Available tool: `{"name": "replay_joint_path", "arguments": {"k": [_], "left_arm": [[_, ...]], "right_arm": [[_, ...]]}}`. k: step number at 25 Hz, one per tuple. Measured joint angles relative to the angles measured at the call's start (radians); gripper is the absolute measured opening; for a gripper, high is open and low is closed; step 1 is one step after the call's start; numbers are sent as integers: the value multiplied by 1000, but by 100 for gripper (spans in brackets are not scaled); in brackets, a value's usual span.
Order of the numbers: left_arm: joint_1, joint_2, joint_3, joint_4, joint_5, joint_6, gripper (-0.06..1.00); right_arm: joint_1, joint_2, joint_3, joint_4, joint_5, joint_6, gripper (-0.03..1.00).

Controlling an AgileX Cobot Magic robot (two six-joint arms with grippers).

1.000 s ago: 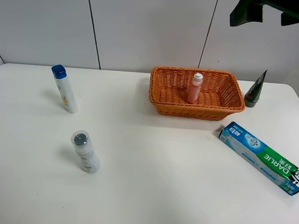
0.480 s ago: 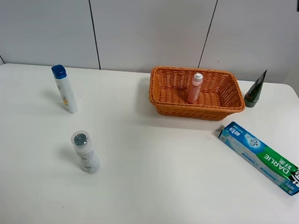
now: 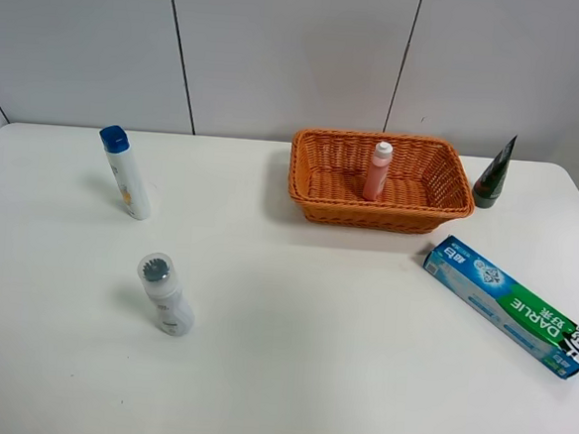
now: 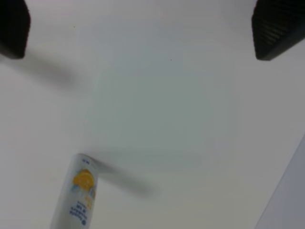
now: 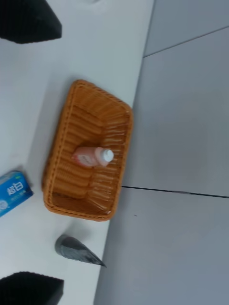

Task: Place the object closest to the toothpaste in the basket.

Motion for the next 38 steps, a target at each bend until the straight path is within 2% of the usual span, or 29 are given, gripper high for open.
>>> {"name": "replay_joint_path", "arguments": {"k": [8,20,25,33,38], "left_arm": [[0,0,0,0,0,0,94],[0,0,0,0,0,0,94],[0,0,0,0,0,0,94],[0,0,0,0,0,0,94],[0,0,0,0,0,0,94]], "right_arm": [[-161,-215,190,0,0,-14,99],[-293,-442,541,31,4,-14,99],[-311,-531,639,57,2,7,99],[-311,-677,782,57,-65,8,99],[-319,-689,858,57,-98,5,99]]}}
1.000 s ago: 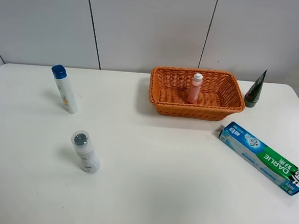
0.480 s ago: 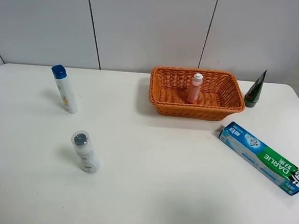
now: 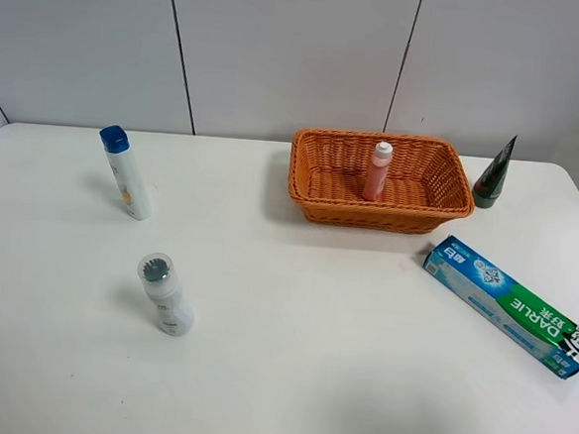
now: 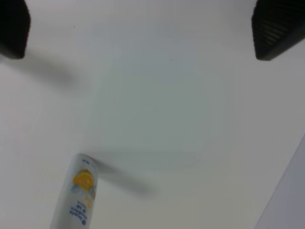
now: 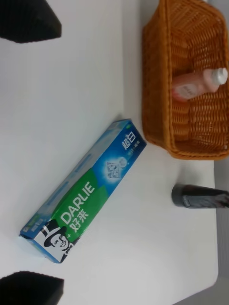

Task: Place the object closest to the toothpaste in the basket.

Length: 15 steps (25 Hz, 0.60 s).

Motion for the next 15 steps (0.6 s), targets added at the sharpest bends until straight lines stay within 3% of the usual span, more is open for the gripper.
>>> {"name": "replay_joint_path", "arguments": {"k": [5,15], "left_arm": [[0,0,0,0,0,0,94],[0,0,0,0,0,0,94]], "right_arm": [[-56,0,68,-21,-54,-2,99],[-59,0,88,-31,-61,-5,99]]}}
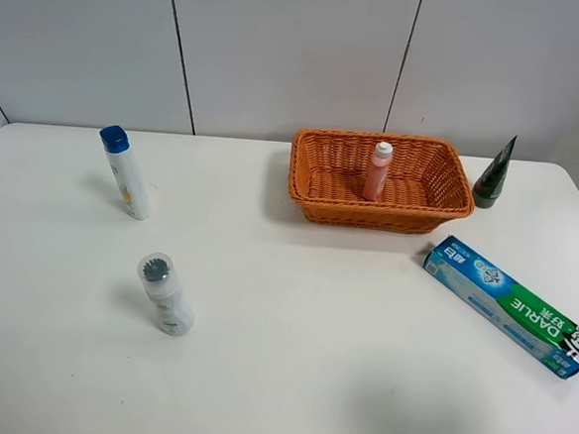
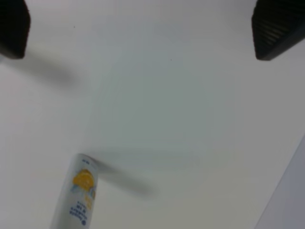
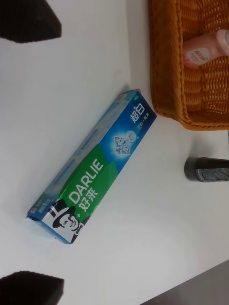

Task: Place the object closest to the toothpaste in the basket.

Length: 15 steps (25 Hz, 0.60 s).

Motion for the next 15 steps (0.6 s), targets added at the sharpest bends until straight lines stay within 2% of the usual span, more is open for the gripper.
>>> {"name": "replay_joint_path", "arguments": {"k": [15], "left_arm": [[0,0,0,0,0,0,94]], "right_arm": [[0,0,0,0,0,0,99]]}}
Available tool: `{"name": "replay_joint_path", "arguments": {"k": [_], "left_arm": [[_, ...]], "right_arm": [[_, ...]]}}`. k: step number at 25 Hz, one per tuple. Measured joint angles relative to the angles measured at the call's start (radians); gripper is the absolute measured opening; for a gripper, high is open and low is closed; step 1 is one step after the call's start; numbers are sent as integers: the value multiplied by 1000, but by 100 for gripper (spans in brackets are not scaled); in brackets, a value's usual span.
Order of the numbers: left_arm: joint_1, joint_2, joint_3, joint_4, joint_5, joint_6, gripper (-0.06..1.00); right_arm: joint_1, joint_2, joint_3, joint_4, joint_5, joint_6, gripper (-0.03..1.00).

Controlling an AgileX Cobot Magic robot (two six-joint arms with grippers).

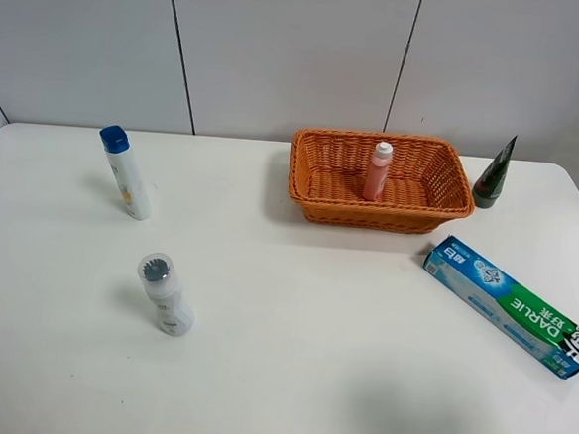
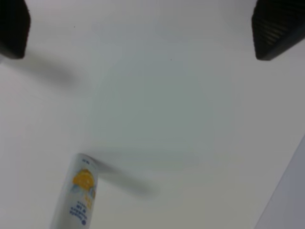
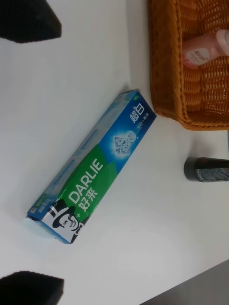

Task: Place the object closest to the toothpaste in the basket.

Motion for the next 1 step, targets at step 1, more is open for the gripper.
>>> {"name": "replay_joint_path", "arguments": {"k": [1], "left_arm": [[0,0,0,0,0,0,94]], "right_arm": [[0,0,0,0,0,0,99]]}}
